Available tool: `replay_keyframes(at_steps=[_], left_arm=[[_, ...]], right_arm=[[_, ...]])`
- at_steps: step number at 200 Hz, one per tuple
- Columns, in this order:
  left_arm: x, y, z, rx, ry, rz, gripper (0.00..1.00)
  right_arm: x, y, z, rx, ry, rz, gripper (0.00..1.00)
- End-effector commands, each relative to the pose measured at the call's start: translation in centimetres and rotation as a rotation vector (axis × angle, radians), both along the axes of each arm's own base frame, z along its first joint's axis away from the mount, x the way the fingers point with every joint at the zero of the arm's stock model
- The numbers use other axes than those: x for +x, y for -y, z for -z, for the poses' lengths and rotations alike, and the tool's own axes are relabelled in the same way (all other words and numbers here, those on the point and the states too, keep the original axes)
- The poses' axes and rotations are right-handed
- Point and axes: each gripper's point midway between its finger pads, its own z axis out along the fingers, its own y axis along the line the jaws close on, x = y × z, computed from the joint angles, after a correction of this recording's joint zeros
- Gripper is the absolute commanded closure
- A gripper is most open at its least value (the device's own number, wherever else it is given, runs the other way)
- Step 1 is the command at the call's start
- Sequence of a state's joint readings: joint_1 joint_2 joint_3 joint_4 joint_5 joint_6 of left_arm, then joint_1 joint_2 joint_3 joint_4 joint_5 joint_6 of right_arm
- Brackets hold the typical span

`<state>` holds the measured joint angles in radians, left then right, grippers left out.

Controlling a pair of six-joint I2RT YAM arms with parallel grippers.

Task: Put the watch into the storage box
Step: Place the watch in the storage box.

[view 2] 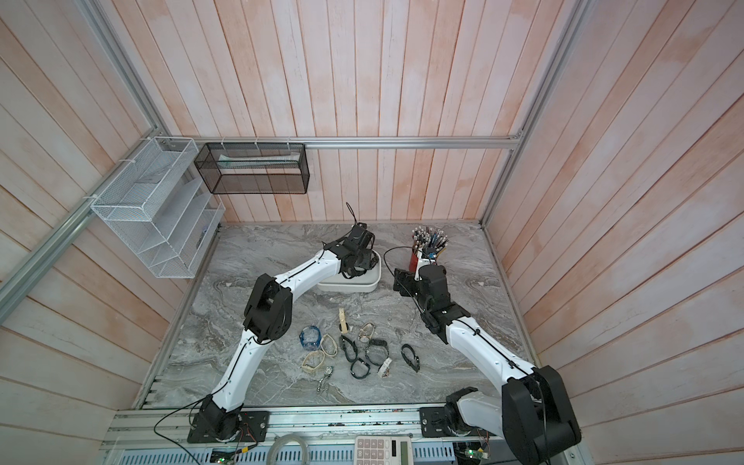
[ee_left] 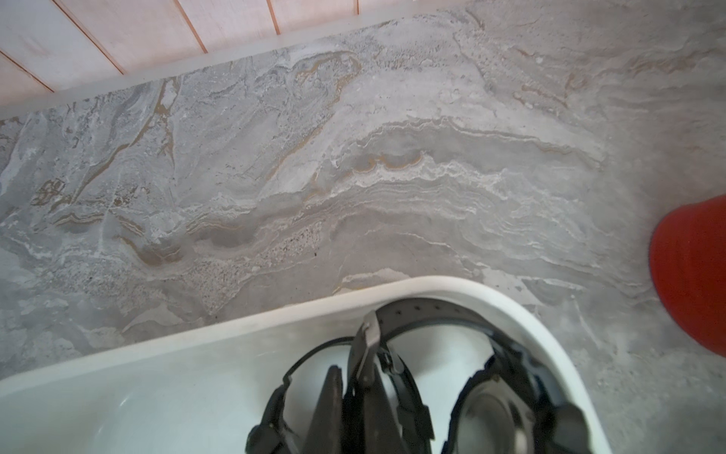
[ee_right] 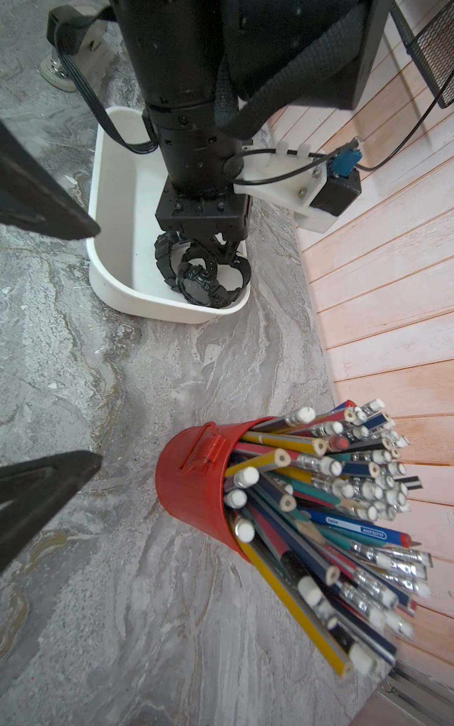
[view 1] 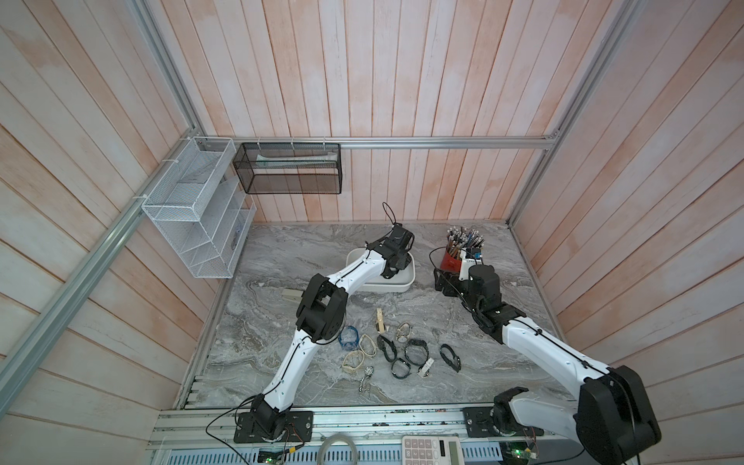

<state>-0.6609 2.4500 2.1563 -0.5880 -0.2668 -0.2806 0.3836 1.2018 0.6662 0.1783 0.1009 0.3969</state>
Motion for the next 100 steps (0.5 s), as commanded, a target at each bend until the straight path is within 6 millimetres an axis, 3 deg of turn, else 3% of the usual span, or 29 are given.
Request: replay_keyframes(at_steps=[1, 51, 88, 100], left_arm=[[0.1, 0.3, -0.7, -0.018, 0.002, 0.004, 0.85], [-0.5, 1.3, -5.0, -0.128, 0.054, 0.048, 0.63], [-1.5, 1.5, -10.4, -0.235, 0.14, 0.089, 0.36], [-2.1, 1.1, -12.3, -0.267, 0.182, 0.094, 0.21]], right_arm=[[0.2, 0.2, -0.6, 0.007, 0.009, 0.013, 0.14], [0.5, 0.2, -1.1, 0.007, 0.024, 0.012, 0.14], [0.6, 0.2, -1.5, 0.002, 0.033, 0.011, 0.14], [0.6, 0.3, -1.5, -0.001, 0.033, 0.01, 0.14]])
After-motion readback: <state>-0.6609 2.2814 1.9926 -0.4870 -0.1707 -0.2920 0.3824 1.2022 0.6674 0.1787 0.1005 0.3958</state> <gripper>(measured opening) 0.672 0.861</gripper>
